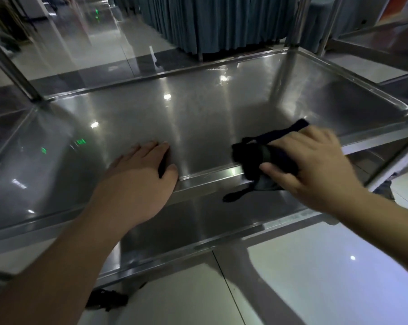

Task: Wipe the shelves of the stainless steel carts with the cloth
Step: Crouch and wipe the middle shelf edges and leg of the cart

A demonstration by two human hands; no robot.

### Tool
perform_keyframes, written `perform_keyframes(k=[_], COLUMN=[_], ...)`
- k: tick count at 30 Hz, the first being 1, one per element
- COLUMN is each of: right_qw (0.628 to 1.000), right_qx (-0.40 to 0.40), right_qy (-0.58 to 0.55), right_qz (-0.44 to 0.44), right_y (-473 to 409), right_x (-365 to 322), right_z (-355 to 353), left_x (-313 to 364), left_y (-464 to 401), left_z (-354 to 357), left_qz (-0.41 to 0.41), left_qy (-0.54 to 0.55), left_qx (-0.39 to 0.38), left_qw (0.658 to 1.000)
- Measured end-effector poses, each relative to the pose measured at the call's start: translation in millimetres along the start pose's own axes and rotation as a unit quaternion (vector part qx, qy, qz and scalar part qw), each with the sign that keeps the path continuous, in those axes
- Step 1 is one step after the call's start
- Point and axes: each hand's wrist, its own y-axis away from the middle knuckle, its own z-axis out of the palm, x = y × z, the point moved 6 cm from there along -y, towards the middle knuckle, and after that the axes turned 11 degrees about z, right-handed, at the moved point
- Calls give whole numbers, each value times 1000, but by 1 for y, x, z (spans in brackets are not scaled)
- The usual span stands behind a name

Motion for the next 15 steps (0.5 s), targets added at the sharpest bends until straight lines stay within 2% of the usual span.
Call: perform_keyframes(k=[8, 12, 15], right_qw=[983, 966, 956], right_qx=[-31, -41, -79], right_qy=[-45, -48, -38], right_qz=[-176, -252, -280], right_y=[-7, 8, 23], right_x=[-96, -113, -115], right_z=[4, -9, -9], left_x=[-1, -2, 3], left_y=[-5, -3, 3], left_z=[-4, -8, -18], left_qz=[11, 32, 58], left_qy=[38, 47, 56], left_qx=[-11, -8, 21], left_qw=[999, 998, 997])
